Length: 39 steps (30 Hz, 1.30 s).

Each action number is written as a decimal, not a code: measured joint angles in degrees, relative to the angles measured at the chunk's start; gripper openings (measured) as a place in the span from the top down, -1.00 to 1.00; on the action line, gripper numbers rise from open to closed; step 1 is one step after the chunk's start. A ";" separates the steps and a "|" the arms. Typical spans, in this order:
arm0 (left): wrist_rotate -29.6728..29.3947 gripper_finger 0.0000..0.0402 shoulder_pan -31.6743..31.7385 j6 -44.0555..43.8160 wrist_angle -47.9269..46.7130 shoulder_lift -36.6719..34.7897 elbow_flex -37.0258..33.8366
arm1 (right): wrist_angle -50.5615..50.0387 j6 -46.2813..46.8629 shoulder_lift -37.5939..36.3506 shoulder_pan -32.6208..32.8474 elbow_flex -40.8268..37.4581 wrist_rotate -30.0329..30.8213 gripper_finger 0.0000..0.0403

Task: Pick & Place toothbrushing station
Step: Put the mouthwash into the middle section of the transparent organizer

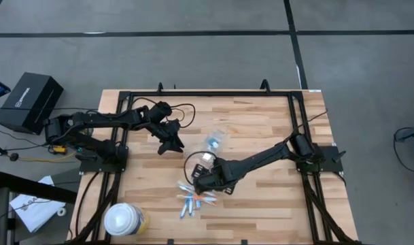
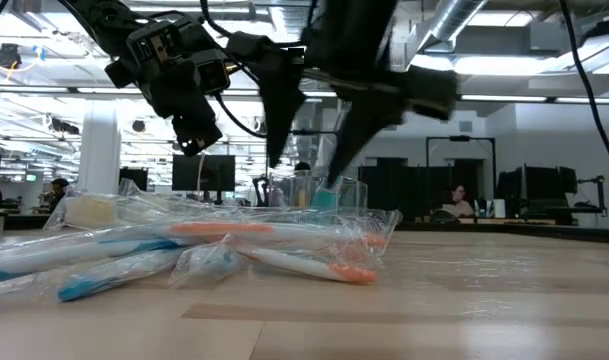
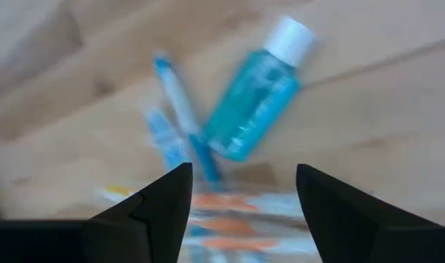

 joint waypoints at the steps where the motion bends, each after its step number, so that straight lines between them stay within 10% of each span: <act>1: 0.00 0.29 0.00 0.00 0.01 0.00 0.00 | -0.70 0.25 0.00 0.34 0.00 -0.18 -0.17; 39: -0.17 0.29 1.20 4.08 -3.61 0.04 -0.22 | 5.16 2.52 6.92 -6.12 -1.30 -2.66 -0.09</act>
